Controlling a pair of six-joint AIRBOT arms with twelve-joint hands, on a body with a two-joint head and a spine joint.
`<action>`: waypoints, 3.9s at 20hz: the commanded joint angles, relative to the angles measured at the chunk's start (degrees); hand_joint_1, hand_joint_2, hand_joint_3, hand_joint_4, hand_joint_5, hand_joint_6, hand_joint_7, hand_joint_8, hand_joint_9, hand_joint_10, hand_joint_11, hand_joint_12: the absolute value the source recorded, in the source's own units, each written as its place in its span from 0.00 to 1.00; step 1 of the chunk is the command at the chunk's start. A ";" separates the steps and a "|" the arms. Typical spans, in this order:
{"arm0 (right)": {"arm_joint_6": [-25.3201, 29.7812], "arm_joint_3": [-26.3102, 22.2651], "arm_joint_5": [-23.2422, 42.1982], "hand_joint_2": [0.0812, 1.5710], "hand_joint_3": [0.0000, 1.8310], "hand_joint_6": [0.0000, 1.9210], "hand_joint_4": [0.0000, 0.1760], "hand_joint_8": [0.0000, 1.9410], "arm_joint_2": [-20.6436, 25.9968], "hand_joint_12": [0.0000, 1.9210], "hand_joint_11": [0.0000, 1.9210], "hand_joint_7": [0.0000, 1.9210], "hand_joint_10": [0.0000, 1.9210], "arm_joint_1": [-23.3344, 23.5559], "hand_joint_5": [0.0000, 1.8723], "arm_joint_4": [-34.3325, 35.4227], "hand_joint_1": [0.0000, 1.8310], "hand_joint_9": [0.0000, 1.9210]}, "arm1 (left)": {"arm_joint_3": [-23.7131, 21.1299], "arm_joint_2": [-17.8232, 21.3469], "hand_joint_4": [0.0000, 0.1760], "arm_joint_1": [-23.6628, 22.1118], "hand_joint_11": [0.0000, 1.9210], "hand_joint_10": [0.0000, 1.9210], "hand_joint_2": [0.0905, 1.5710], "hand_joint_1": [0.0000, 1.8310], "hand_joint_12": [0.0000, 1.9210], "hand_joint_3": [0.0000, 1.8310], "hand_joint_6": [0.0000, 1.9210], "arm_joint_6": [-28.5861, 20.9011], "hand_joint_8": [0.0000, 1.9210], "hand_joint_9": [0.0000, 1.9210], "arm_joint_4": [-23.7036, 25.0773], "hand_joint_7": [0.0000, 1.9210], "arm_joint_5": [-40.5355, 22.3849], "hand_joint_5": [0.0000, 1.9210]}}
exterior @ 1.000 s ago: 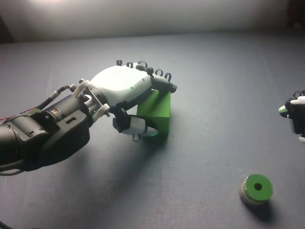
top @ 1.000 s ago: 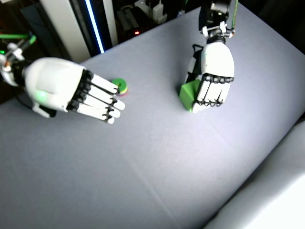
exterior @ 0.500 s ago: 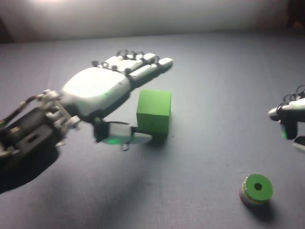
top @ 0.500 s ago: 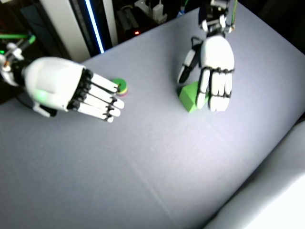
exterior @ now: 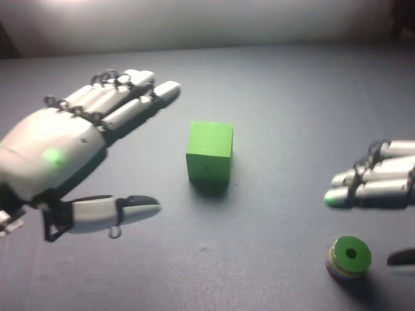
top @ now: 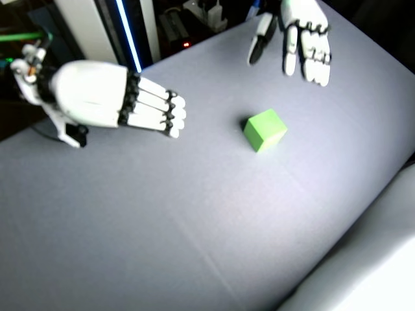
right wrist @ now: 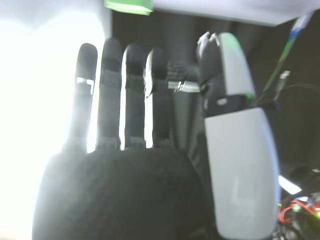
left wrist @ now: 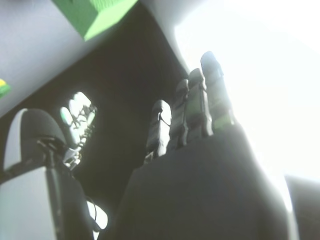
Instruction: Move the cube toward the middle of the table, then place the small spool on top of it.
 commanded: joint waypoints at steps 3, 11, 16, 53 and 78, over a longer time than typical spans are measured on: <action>2.83 0.24 1.21 0.62 0.00 0.00 0.31 0.00 0.41 0.54 0.19 0.23 0.01 2.52 0.24 -3.47 0.52 0.36 | -1.04 1.47 1.00 1.60 0.04 0.00 0.61 0.40 0.17 0.00 0.00 -0.04 0.00 0.03 -0.84 0.02 -10.25 0.00; 3.80 2.36 -8.23 0.61 0.00 0.01 0.00 0.00 -2.97 0.54 0.19 0.24 0.00 6.30 0.26 -9.89 0.55 0.35 | -2.38 1.57 0.98 4.70 0.02 0.00 0.62 0.41 0.23 0.00 0.00 -0.99 0.00 0.06 -2.61 0.03 -13.45 0.00; 3.81 4.19 -12.32 0.60 0.00 0.00 0.05 0.00 -5.49 0.62 0.21 0.25 0.02 8.89 0.26 -12.00 0.57 0.40 | -2.26 1.38 0.89 5.44 0.00 0.00 0.63 0.42 0.22 0.00 0.00 -1.50 0.00 0.05 -3.87 0.03 -13.70 0.01; -1.70 21.43 -17.90 0.64 0.00 0.42 0.00 0.22 -22.75 0.58 0.36 0.66 0.51 35.47 0.59 -6.81 0.76 0.52 | -2.47 0.85 0.85 8.78 0.00 0.00 0.63 0.45 0.23 0.00 0.00 -3.18 0.00 0.04 -5.96 0.03 -14.91 0.03; -7.36 25.93 -25.69 0.61 0.00 0.00 0.16 0.00 -30.31 0.60 0.11 0.27 0.00 38.23 0.15 -7.41 0.46 0.35 | -2.38 0.77 0.71 9.00 0.00 0.00 0.65 0.44 0.14 0.00 0.00 -3.79 0.00 0.02 -6.00 0.02 -15.34 0.04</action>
